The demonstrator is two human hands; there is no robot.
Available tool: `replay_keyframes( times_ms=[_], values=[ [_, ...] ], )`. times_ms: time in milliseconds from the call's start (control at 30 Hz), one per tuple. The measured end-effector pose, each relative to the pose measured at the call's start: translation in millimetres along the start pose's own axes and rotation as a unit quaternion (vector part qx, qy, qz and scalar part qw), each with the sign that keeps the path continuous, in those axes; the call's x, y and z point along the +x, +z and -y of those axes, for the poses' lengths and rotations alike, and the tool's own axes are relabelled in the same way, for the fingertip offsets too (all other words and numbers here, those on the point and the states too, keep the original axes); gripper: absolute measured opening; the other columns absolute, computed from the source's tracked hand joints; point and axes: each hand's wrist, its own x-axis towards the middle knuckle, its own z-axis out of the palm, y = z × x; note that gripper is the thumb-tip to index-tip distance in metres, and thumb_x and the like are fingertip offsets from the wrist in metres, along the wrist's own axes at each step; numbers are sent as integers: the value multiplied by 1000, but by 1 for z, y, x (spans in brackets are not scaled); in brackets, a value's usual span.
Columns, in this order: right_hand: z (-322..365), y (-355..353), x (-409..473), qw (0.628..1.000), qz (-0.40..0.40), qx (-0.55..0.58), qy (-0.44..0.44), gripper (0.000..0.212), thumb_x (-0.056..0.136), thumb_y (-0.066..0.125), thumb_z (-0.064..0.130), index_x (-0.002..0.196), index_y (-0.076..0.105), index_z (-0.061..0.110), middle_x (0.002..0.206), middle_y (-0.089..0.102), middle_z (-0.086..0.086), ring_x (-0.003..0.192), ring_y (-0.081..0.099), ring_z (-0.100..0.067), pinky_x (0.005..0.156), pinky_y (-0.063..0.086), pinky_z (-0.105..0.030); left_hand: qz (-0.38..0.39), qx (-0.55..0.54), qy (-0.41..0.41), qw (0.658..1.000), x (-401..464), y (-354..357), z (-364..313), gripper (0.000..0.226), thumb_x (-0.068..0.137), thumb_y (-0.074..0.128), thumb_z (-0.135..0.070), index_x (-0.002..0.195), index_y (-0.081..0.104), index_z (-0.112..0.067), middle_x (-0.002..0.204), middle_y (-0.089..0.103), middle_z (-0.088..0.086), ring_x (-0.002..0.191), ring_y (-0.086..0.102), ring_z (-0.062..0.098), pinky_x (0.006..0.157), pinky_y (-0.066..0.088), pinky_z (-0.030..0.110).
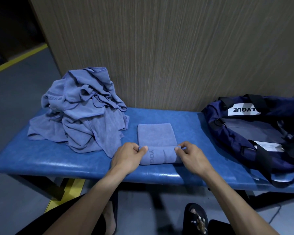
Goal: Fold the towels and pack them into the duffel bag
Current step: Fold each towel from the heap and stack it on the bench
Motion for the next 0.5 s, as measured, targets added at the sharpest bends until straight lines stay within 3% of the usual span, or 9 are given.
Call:
replay_keyframes(
  times_ms=[100,267,367,500],
  values=[
    [1,1,2,1000,-7,3,10,16,100,53,35,96,58,20,65,58,6,66,50,-10,56,35,-28,-25,-20,-3,999,0,0,-1,32,82,67,-58,75,63,-27,60,63,-11,69,65,16,69,54,34],
    [-1,4,5,1000,-18,-2,23,15,99,54,36,95,57,21,64,57,6,68,50,-16,59,35,-32,-46,-13,72,996,-6,0,-3,24,90,61,-53,83,58,-31,52,58,-11,58,57,10,58,43,30],
    [-4,5,7,999,-28,-1,23,15,98,55,36,97,58,21,72,61,4,79,53,-21,64,37,-32,-21,-53,117,991,-9,-1,5,18,93,59,-52,91,58,-34,63,62,-9,64,59,10,65,50,34],
    [-8,9,7,999,-39,-3,10,17,98,56,37,103,55,21,64,55,7,78,52,-21,65,36,-32,-20,-21,125,992,-12,-2,11,15,94,58,-50,95,56,-35,65,64,-13,68,61,9,69,52,36]
  ],
)
